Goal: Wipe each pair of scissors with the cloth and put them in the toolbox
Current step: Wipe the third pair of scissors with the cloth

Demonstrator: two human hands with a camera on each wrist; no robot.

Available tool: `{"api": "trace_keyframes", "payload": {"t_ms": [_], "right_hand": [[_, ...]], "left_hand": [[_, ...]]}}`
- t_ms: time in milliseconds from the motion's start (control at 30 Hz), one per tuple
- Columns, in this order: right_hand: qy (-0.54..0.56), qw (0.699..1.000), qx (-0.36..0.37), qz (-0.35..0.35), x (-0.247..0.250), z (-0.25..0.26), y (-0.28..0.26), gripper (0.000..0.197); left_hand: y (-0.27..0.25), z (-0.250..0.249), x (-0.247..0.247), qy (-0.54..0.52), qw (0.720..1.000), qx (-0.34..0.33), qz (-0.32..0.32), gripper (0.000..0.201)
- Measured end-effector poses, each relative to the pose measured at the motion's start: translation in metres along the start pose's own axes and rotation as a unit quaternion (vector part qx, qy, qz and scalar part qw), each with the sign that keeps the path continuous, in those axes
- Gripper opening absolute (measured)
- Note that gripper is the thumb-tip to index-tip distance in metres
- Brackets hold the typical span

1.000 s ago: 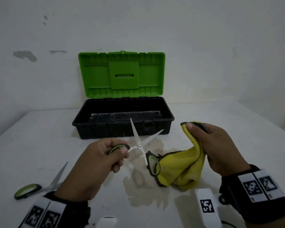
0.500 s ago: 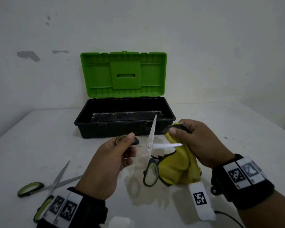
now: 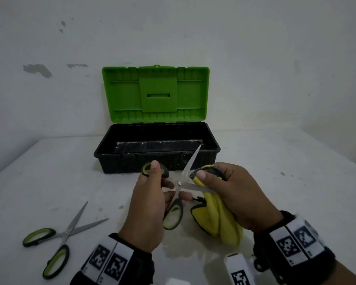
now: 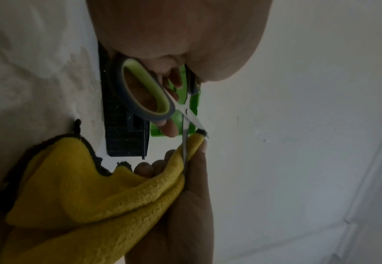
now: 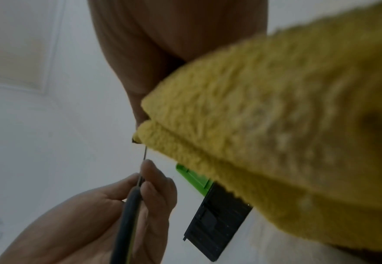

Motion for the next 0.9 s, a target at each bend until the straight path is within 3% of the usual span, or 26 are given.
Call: {"api": "trace_keyframes", "payload": {"t_ms": [167,333,467,667,767,900], "right_hand": [[-0.010,1.000,0.012,0.013,0.008,0.007,-0.003,0.046],[-0.012,1.000,0.016,-0.021,0.020,0.014,0.003,0.046],[-0.037,0.999,0.014,0.022,-0.002,0.013,-0.006,0.028],[0.006,1.000,-0.021,0.007,-0.017,0.005,-0.010,0.013],[0.017,1.000,-0.020,-0.002,-0.026,0.008,-0.015,0.016],[0.004,0.997,-0.025,-0.073,-0.021,0.002,-0.011,0.040]], "left_hand": [[-0.002,-0.007,0.002,-0.001,0.999,-0.035,-0.013,0.031],[-0.003,-0.014,0.003,0.047,0.996,-0.082,0.003,0.034],[-0.003,-0.010,0.002,0.101,0.989,-0.112,0.009,0.033],[-0.008,-0.009,0.001,0.148,0.978,-0.145,0.008,0.039],[-0.008,-0.011,0.001,0.141,0.979,-0.145,0.004,0.032],[-0.009,-0.014,0.002,0.143,0.977,-0.160,0.012,0.031]]}}
Point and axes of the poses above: each hand's wrist, its own y-axis towards the middle knuckle, its own x-axis out of the back of the hand, z = x × y, the point moved 4 cm from there along y, towards the middle knuckle, and after that the axes turned 9 degrees about -z, right-handed, at the moved point
